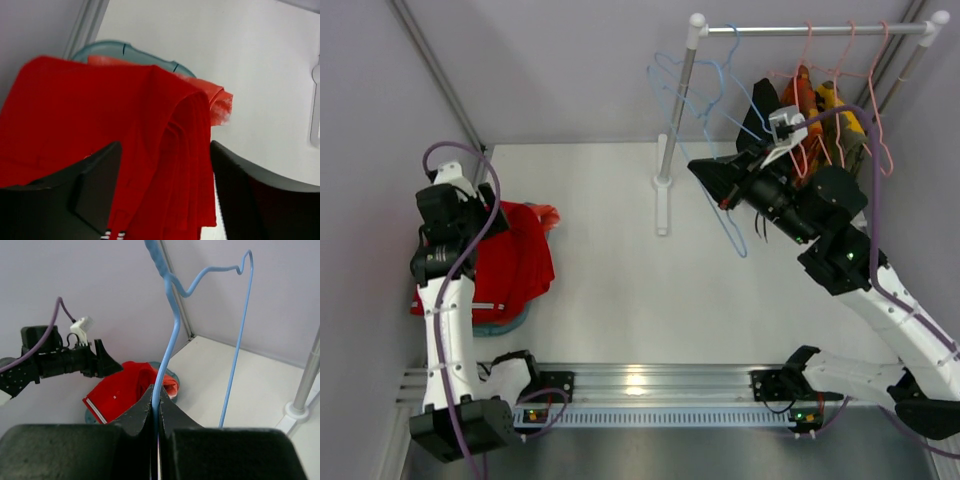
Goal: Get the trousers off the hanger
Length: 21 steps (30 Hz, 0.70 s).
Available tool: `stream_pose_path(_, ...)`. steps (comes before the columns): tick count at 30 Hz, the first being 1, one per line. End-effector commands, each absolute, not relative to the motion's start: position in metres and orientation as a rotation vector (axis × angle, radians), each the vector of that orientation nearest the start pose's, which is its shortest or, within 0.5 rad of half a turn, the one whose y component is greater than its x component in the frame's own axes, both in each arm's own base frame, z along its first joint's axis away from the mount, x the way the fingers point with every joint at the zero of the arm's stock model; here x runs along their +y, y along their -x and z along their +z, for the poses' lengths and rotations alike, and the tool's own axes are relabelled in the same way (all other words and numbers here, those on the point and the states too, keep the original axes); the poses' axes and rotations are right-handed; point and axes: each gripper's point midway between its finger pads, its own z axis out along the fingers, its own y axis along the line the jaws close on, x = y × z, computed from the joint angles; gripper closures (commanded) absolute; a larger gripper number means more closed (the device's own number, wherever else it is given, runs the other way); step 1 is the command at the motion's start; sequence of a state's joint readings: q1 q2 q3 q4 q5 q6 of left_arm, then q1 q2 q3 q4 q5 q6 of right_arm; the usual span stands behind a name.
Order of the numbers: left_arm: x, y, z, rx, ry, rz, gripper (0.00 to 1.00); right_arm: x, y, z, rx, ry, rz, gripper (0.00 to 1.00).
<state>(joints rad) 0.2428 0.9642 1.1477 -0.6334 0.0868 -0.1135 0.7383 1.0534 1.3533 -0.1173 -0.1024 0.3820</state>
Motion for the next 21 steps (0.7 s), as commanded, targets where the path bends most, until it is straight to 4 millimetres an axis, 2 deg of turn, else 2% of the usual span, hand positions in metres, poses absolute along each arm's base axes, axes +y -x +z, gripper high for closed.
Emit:
stream_pose_path(1, 0.072, -0.290, 0.256, 2.093, 0.495, 0.038, 0.30, 0.238, -0.237, 0.494, 1.350, 0.335, 0.892, 1.00)
stream_pose_path(2, 0.084, -0.294, 0.243, 2.127, 0.556, 0.047, 0.32, 0.234, -0.234, 0.496, 1.343, 0.331, 0.885, 1.00)
stream_pose_path(3, 0.089, -0.298, 0.237, 2.143, 0.596, 0.034, 0.34, 0.232, -0.234, 0.494, 1.351, 0.332, 0.876, 1.00)
stream_pose_path(4, 0.090, -0.305, 0.220, 2.196, 0.626, -0.013, 0.34, 0.230, -0.233, 0.495, 1.351, 0.327, 0.872, 1.00)
stream_pose_path(6, 0.100, -0.312, 0.205, 2.234, 0.671, -0.065, 0.35, 0.226, -0.233, 0.494, 1.357, 0.315, 0.861, 1.00)
stream_pose_path(7, 0.105, -0.320, 0.190, 2.272, 0.690, -0.078, 0.34, 0.224, -0.235, 0.494, 1.361, 0.302, 0.855, 1.00)
stream_pose_path(9, 0.101, -0.331, 0.176, 2.307, 0.626, -0.138, 0.35, 0.219, -0.240, 0.490, 1.378, 0.259, 0.845, 1.00)
stream_pose_path(11, 0.103, -0.341, 0.152, 2.357, 0.608, -0.163, 0.34, 0.216, -0.241, 0.489, 1.385, 0.240, 0.845, 1.00)
stream_pose_path(14, 0.109, -0.343, 0.118, 2.451, 0.584, -0.148, 0.27, 0.212, -0.239, 0.490, 1.385, 0.231, 0.845, 1.00)
stream_pose_path(17, 0.114, -0.336, 0.083, 2.539, 0.595, -0.112, 0.16, 0.205, -0.239, 0.490, 1.388, 0.222, 0.831, 1.00)
stream_pose_path(19, 0.119, -0.331, 0.069, 2.567, 0.601, -0.071, 0.12, 0.198, -0.238, 0.492, 1.379, 0.207, 0.823, 1.00)
stream_pose_path(21, 0.118, -0.329, 0.065, 2.576, 0.586, -0.064, 0.10, 0.193, -0.237, 0.491, 1.379, 0.205, 0.815, 1.00)
